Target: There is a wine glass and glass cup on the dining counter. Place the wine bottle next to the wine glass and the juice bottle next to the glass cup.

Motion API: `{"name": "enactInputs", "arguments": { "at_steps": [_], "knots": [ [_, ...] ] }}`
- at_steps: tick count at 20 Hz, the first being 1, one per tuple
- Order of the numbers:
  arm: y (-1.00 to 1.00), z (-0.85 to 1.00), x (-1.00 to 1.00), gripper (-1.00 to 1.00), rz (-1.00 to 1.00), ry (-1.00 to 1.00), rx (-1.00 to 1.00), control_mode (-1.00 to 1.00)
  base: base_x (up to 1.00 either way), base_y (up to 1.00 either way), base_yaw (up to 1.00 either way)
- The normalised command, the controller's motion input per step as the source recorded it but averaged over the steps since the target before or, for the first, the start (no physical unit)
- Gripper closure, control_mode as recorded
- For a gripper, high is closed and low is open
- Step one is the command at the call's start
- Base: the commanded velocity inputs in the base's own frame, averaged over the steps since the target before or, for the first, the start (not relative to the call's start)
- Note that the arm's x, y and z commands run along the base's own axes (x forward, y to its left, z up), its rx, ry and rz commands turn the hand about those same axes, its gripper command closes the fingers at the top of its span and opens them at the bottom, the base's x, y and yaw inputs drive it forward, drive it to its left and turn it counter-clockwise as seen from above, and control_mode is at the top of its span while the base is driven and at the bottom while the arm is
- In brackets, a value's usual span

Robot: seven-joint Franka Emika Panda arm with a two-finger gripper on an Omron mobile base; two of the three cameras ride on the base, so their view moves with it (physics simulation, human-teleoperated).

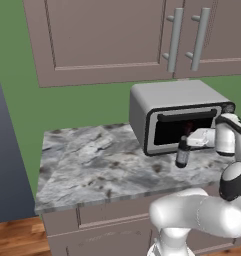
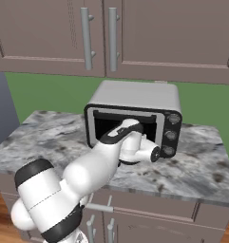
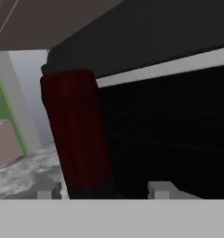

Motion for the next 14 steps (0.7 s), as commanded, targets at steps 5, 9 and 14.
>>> {"name": "enactInputs", "arguments": {
  "at_steps": [5, 9, 14],
  "knots": [
    [0.13, 0.32, -0.39, 1.0, -0.15, 0.06, -0.09, -1.0, 0.0, 0.0, 0.0],
    [0.16, 0.35, -0.47, 1.0, -0.2, -0.02, -0.04, -1.0, 0.0, 0.0, 0.0],
    [0.11, 0.31, -0.51, 1.0, -0.33, -0.01, 0.0, -1.0, 0.0, 0.0, 0.0]
  ]
}}
